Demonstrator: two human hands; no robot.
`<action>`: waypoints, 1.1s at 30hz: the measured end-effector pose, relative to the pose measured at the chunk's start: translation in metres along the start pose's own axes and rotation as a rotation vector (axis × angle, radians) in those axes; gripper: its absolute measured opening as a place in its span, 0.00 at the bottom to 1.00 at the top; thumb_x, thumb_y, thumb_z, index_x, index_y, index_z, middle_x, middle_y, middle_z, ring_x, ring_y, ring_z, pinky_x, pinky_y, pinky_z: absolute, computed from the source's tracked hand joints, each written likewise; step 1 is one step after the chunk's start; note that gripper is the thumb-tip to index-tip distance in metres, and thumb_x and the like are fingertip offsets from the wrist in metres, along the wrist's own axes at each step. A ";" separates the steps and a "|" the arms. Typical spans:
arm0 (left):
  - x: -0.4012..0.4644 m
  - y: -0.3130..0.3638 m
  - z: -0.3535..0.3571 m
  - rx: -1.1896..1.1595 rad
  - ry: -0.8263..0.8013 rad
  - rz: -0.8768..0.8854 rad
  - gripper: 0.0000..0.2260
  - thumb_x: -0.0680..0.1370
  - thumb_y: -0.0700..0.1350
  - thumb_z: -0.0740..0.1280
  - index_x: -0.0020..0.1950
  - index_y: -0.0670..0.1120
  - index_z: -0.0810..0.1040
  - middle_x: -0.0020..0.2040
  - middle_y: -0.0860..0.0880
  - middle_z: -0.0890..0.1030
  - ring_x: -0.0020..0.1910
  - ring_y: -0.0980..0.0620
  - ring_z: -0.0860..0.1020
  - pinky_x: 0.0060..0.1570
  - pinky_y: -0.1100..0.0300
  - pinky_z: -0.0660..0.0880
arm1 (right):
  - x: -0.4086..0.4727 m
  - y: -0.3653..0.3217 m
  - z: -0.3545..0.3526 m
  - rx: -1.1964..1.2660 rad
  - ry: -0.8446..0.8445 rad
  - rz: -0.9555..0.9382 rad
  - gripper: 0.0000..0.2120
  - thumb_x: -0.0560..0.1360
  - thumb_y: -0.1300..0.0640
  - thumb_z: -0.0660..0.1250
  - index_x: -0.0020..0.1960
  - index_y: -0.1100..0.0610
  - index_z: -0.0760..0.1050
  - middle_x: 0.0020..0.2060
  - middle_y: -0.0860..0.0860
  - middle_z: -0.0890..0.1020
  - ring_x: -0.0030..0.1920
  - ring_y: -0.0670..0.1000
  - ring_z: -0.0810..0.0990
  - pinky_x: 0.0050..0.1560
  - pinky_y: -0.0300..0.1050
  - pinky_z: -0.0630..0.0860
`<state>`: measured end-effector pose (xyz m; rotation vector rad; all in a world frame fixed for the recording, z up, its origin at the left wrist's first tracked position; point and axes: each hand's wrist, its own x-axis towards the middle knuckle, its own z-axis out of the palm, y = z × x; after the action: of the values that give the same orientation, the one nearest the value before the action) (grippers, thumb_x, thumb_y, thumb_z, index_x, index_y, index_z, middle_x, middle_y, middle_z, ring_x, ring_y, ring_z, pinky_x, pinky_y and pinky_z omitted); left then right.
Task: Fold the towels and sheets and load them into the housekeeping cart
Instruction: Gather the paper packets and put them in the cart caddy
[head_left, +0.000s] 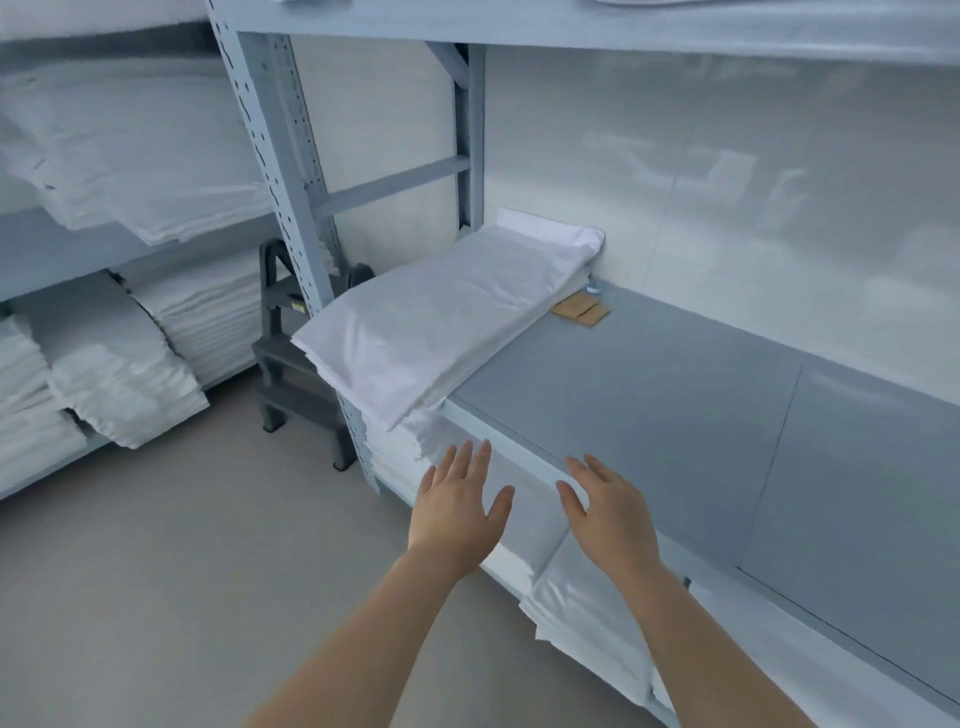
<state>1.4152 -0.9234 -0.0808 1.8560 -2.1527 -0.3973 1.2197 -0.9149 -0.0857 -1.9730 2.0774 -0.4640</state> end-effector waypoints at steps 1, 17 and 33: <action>0.016 -0.011 -0.005 0.006 -0.010 0.021 0.30 0.81 0.62 0.49 0.79 0.53 0.46 0.80 0.53 0.50 0.78 0.53 0.44 0.75 0.55 0.44 | 0.012 -0.008 0.002 0.010 0.012 0.026 0.21 0.81 0.46 0.57 0.72 0.50 0.69 0.72 0.52 0.68 0.69 0.53 0.69 0.69 0.50 0.62; 0.232 -0.015 0.002 0.008 -0.110 0.299 0.29 0.81 0.61 0.50 0.79 0.52 0.48 0.79 0.51 0.52 0.78 0.51 0.47 0.76 0.52 0.48 | 0.170 -0.008 0.003 0.029 0.137 0.272 0.22 0.81 0.47 0.56 0.73 0.51 0.66 0.73 0.53 0.67 0.71 0.53 0.67 0.70 0.49 0.62; 0.376 0.020 0.027 0.056 -0.182 0.375 0.30 0.81 0.61 0.50 0.80 0.51 0.49 0.80 0.49 0.52 0.78 0.51 0.47 0.76 0.52 0.48 | 0.312 0.039 0.007 0.004 0.159 0.322 0.23 0.81 0.44 0.54 0.74 0.48 0.65 0.73 0.50 0.67 0.72 0.51 0.65 0.71 0.47 0.62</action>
<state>1.3337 -1.2916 -0.0888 1.4406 -2.5896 -0.4387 1.1678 -1.2251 -0.0935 -1.6000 2.4309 -0.5714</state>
